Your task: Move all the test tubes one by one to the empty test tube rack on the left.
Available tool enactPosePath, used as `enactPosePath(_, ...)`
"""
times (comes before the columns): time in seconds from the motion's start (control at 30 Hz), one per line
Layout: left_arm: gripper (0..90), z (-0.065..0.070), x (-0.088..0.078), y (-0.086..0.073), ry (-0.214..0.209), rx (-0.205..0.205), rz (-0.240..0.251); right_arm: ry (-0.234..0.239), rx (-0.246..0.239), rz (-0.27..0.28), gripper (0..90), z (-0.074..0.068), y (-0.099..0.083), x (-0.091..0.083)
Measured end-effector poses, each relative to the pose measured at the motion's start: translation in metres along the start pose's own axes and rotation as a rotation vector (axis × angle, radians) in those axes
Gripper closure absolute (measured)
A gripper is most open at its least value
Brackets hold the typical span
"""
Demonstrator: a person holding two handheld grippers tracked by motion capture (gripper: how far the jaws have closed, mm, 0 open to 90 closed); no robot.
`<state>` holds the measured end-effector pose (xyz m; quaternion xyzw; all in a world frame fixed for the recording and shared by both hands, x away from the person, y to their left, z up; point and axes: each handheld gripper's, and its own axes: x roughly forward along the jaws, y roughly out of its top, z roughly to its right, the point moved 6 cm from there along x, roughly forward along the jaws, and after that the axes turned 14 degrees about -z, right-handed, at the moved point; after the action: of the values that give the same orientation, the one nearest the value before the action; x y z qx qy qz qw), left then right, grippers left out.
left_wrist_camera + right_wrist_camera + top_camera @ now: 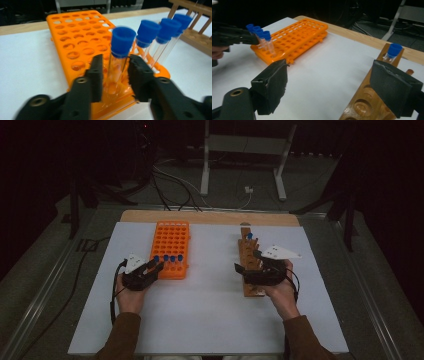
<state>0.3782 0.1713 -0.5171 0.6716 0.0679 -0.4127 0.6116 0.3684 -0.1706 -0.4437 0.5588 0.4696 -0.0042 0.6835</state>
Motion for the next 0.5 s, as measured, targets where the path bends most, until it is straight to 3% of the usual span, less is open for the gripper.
enactPosePath(0.17, 47.2, -0.001, -0.015, 0.004, -0.036, -0.041, 0.053, -0.018, 0.013, -0.005, 15.0, 0.008, 0.004, 0.001)
enactPosePath(0.27, 33.8, 0.001, -0.022, 0.003, -0.028, -0.068, 0.064, -0.029, 0.020, -0.008, 15.0, 0.014, 0.007, 0.003)
enactPosePath(0.3, 27.8, 0.002, -0.024, 0.002, -0.029, -0.063, 0.062, -0.033, 0.024, -0.010, 15.0, 0.016, 0.008, 0.004)
enactPosePath(0.37, 25.8, 0.005, -0.029, 0.001, -0.036, -0.063, 0.065, -0.036, 0.030, -0.016, 14.8, 0.020, 0.009, 0.007)
enactPosePath(0.43, 16.4, 0.007, -0.033, 0.001, -0.031, -0.053, 0.060, -0.039, 0.037, -0.020, 13.7, 0.023, 0.011, 0.010)
enactPosePath(0.5, 13.0, 0.009, -0.036, 0.000, -0.032, -0.045, 0.056, -0.038, 0.043, -0.024, 12.6, 0.027, 0.014, 0.012)
